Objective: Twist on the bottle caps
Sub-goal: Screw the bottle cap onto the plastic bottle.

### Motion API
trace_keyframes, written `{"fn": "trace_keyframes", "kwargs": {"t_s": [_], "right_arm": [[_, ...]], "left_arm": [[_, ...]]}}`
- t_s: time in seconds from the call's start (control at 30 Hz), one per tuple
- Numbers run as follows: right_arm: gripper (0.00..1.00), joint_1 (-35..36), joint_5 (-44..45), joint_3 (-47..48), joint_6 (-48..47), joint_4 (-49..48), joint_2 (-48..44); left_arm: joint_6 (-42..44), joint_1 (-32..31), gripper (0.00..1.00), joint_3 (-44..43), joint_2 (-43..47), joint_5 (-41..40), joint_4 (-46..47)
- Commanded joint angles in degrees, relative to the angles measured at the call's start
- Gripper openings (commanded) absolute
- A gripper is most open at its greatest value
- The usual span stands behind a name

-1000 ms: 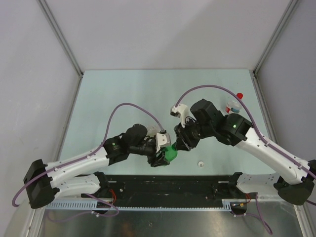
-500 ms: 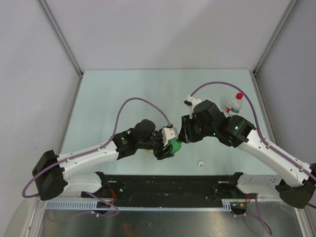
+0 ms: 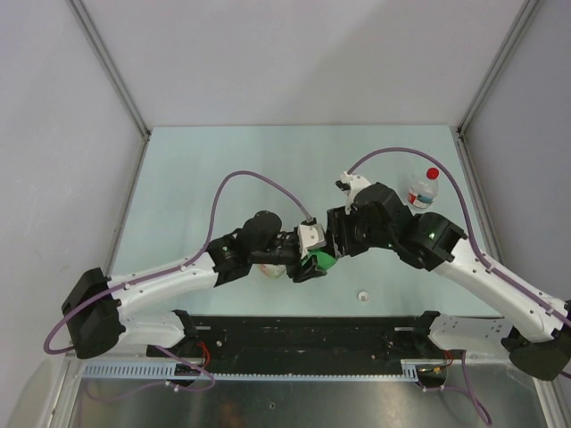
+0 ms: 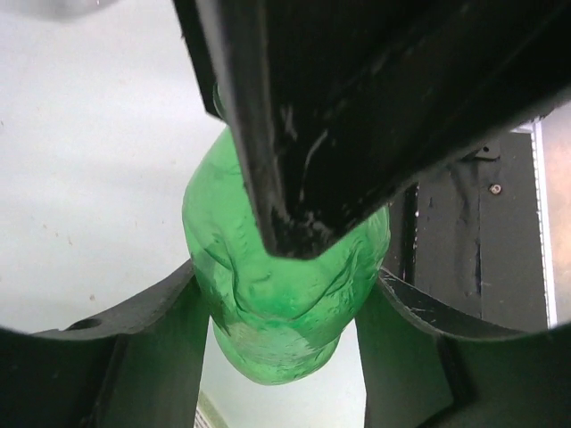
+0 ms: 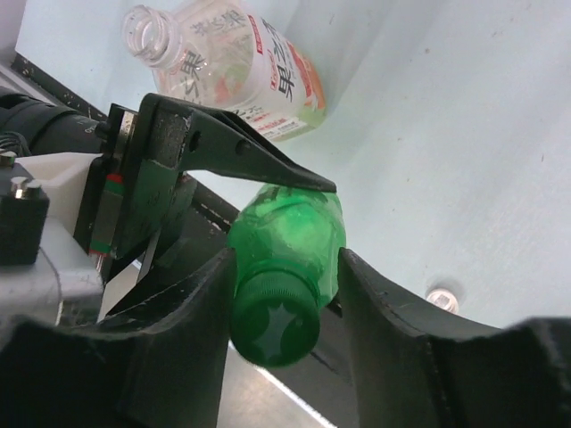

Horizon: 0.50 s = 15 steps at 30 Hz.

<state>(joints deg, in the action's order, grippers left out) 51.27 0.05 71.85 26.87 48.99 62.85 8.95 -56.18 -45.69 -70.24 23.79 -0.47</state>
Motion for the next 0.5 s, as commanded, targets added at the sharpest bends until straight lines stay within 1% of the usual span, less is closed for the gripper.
{"fn": "trace_keyframes", "kwargs": {"t_s": [0.0,0.17,0.3,0.47], "right_arm": [[0.56,0.2,2.1,-0.7,-3.9,-2.0,-1.7],[0.65,1.3,1.6,-0.7,-6.2,-3.5,-4.7],[0.74,2.4,0.9,-0.7,-7.5,-3.8,-7.8],[0.84,2.6,-0.7,-1.2,-10.0,-6.2,-12.5]], "left_arm": [[-0.6,-0.4,0.0,-2.7,0.2,4.7,9.2],[-1.2,-0.4,0.0,-2.4,-0.1,4.7,9.9],[-1.7,-0.4,0.0,-2.1,-0.4,4.3,11.1],[-2.2,-0.4,0.0,-0.8,0.0,4.5,14.3]]}}
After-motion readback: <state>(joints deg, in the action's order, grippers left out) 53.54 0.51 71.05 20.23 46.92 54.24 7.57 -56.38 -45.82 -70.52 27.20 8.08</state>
